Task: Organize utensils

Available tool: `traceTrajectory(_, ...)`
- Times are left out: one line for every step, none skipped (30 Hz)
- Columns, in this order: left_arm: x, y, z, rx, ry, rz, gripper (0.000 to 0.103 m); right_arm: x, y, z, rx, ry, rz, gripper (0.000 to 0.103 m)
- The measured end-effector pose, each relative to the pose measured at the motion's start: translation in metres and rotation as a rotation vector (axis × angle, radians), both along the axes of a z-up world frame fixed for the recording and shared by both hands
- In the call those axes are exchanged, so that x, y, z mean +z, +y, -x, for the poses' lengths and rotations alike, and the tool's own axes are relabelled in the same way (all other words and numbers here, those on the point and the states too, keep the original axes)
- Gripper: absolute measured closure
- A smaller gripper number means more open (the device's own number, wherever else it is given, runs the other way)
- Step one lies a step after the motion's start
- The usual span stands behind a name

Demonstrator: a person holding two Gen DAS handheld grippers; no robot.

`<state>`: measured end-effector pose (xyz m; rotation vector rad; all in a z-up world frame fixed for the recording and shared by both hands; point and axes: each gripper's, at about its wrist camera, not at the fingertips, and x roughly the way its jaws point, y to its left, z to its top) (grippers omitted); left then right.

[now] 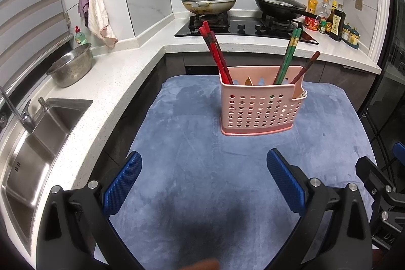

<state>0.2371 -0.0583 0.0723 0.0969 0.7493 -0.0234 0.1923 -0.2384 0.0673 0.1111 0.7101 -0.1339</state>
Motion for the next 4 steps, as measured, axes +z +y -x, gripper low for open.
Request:
traceTrajectory(0.0001, 0.0001, 0.0005, -0.002, -0.002, 0.002, 0.008, -0.0010, -0.0006, 0.0000, -0.003, 0.001, 0.001, 0.006)
traceTrajectory(0.0000, -0.0002, 0.0008, -0.008, -0.001, 0.003, 0.008, -0.0012, -0.0007, -0.0003, -0.005, 0.002, 0.003, 0.006)
traceTrajectory(-0.0001, -0.0005, 0.0012, -0.012, 0.001, 0.002, 0.008, -0.0021, -0.0020, 0.0000, -0.006, 0.003, 0.002, 0.006)
traceTrajectory(-0.0002, -0.0007, 0.0008, -0.014, 0.003, 0.002, 0.008, -0.0022, -0.0018, -0.0001, -0.006, 0.004, 0.001, 0.006)
